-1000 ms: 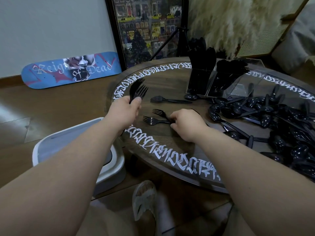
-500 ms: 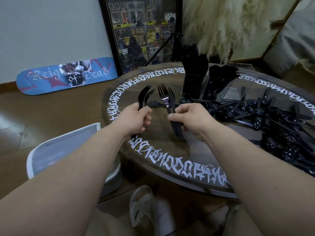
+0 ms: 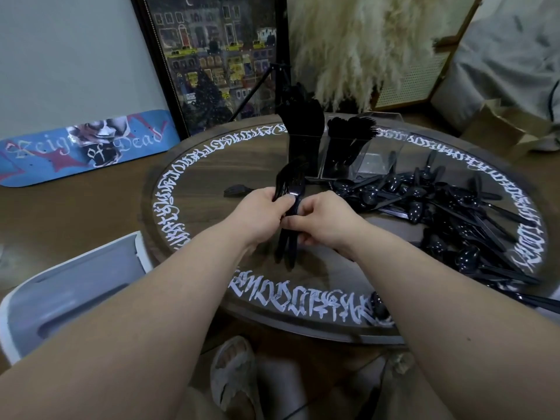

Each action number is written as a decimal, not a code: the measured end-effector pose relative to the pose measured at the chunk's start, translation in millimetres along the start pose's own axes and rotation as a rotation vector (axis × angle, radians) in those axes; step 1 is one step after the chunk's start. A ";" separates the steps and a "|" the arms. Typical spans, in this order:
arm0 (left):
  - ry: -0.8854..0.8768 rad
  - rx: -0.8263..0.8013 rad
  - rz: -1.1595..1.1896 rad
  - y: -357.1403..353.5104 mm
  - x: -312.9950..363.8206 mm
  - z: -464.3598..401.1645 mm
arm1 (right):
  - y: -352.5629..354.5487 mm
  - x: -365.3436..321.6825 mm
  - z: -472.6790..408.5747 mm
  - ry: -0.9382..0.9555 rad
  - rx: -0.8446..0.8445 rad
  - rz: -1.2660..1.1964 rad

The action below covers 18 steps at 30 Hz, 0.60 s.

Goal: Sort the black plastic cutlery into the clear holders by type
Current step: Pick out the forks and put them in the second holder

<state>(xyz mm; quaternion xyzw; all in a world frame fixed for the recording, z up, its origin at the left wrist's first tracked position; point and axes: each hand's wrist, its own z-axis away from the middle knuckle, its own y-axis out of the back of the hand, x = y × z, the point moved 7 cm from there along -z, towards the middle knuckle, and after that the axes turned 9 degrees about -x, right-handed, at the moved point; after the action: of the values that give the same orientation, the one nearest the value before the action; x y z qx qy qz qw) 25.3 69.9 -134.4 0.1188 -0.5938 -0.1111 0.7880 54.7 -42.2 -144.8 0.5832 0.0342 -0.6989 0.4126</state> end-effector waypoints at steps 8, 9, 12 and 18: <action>-0.045 -0.068 -0.282 -23.4 8.8 -10.8 | 50.0 8.0 11.4 0.031 0.200 -0.174; -0.055 -0.088 -0.285 -26.8 9.5 -11.0 | 54.1 8.4 12.6 0.046 0.221 -0.204; -0.060 -0.132 -0.250 -34.0 10.6 -11.5 | 59.6 10.1 16.0 0.069 0.241 -0.215; -0.030 -0.197 -0.010 -39.6 14.6 -10.0 | 68.0 11.8 18.1 0.166 0.268 -0.423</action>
<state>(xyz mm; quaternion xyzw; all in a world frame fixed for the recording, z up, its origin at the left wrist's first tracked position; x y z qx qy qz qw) 37.5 28.3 -136.4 0.0420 -0.5911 -0.1746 0.7864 82.6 -102.8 -119.6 0.6677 0.0961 -0.7178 0.1721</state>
